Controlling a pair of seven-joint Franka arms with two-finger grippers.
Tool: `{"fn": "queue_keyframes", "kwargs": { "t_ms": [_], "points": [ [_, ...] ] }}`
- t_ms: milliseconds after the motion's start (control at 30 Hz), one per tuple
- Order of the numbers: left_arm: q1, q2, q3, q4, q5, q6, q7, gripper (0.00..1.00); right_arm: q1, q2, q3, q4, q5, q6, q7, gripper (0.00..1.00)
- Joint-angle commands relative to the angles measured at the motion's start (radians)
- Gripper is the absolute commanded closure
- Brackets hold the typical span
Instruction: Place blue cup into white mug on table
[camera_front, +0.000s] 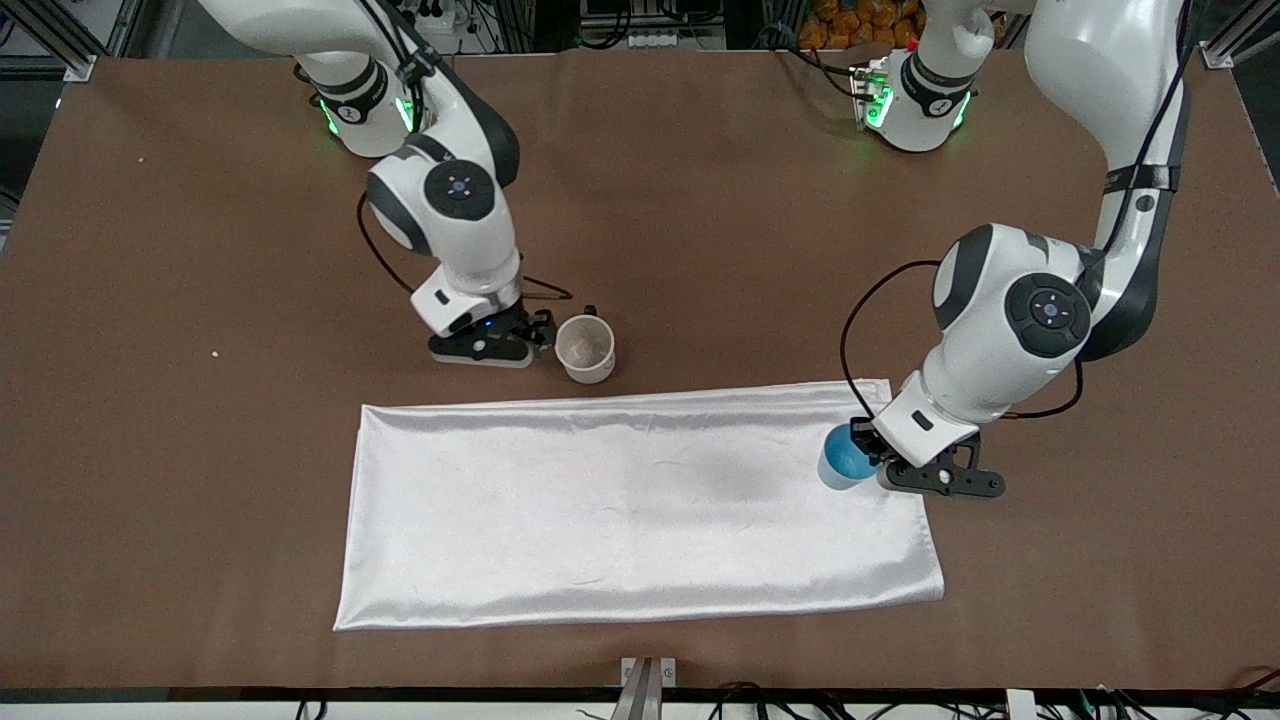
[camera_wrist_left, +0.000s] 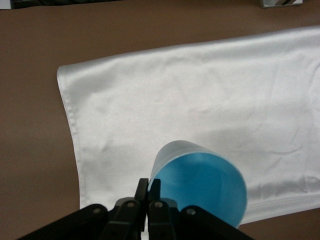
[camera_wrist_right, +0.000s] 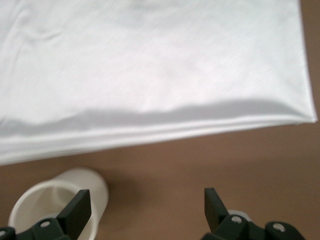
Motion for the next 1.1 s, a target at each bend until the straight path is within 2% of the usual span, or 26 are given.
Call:
{"fn": "queue_keyframes", "kwargs": {
  "t_ms": [0, 367, 533, 667, 733, 900, 1067],
  "points": [
    [-0.038, -0.027, 0.005, -0.017, 0.021, -0.014, -0.039, 1.0, -0.116, 0.004, 0.012, 0.045, 0.024, -0.021, -0.144, 0.0],
    [-0.112, -0.028, 0.005, 0.004, 0.023, -0.018, -0.092, 1.0, -0.322, 0.062, 0.012, 0.077, 0.025, -0.011, -0.44, 0.0],
    [-0.134, -0.03, -0.005, 0.007, 0.021, -0.045, -0.095, 1.0, -0.325, 0.067, 0.009, 0.057, 0.062, -0.014, -0.463, 0.0],
    [-0.171, -0.03, -0.004, 0.037, 0.021, -0.094, -0.133, 1.0, -0.303, 0.033, 0.002, 0.02, 0.081, -0.024, -0.462, 0.0],
    [-0.185, -0.03, -0.005, 0.046, 0.023, -0.108, -0.157, 1.0, -0.265, 0.007, -0.03, 0.0, 0.099, -0.024, -0.463, 0.0],
    [-0.231, -0.032, -0.007, 0.047, 0.013, -0.119, -0.174, 1.0, -0.129, -0.049, -0.161, -0.014, 0.171, -0.062, -0.489, 0.0],
    [-0.248, -0.032, -0.01, 0.047, 0.009, -0.14, -0.178, 1.0, -0.07, -0.115, -0.242, -0.014, 0.278, -0.125, -0.598, 0.0]
  ]
}}
